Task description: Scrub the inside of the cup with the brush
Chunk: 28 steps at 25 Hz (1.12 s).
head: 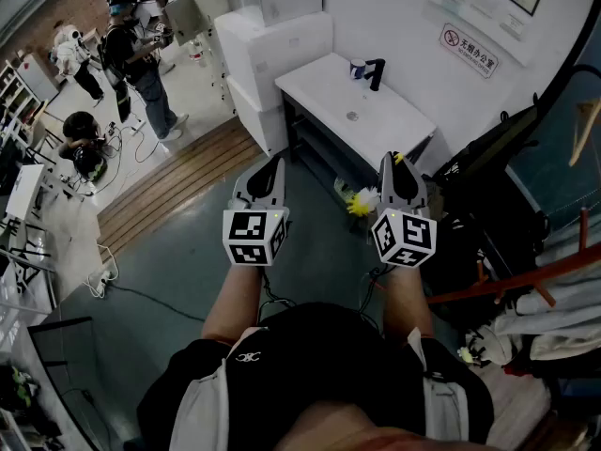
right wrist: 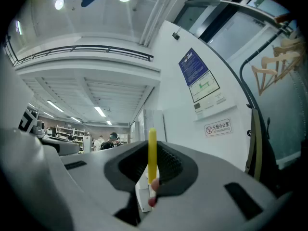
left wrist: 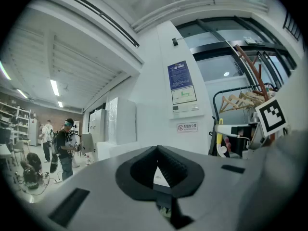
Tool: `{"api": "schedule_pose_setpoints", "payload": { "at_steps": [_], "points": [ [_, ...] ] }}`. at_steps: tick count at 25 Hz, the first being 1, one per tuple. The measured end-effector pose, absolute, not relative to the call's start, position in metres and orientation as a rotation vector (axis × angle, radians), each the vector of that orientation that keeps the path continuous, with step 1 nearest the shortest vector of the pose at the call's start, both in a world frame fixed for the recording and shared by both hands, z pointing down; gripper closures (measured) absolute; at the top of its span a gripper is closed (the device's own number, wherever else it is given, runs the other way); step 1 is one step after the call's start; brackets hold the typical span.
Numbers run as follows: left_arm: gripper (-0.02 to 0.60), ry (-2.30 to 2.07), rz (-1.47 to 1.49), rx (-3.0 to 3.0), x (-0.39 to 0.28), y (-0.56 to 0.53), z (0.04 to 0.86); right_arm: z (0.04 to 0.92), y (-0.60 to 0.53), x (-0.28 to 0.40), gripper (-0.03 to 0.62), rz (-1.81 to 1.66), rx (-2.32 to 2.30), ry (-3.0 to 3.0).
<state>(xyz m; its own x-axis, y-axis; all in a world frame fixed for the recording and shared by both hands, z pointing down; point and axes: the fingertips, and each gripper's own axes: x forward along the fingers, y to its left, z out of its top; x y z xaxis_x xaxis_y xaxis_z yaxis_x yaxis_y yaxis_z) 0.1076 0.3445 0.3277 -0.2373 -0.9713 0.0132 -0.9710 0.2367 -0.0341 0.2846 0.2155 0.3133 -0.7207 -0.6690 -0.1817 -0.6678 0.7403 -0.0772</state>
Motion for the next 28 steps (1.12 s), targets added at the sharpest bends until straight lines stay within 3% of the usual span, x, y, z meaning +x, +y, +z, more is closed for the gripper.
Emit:
{"api": "schedule_pose_setpoints", "payload": {
  "at_steps": [12, 28],
  "points": [
    [0.569, 2.438, -0.051, -1.964, 0.126, 0.364, 0.329, 0.309, 0.243, 0.294, 0.546, -0.006, -1.027, 2.739],
    [0.569, 2.423, -0.021, -2.0, 0.086, 0.383, 0.344, 0.32, 0.264, 0.263, 0.545, 0.004, -1.069, 2.732]
  ]
}}
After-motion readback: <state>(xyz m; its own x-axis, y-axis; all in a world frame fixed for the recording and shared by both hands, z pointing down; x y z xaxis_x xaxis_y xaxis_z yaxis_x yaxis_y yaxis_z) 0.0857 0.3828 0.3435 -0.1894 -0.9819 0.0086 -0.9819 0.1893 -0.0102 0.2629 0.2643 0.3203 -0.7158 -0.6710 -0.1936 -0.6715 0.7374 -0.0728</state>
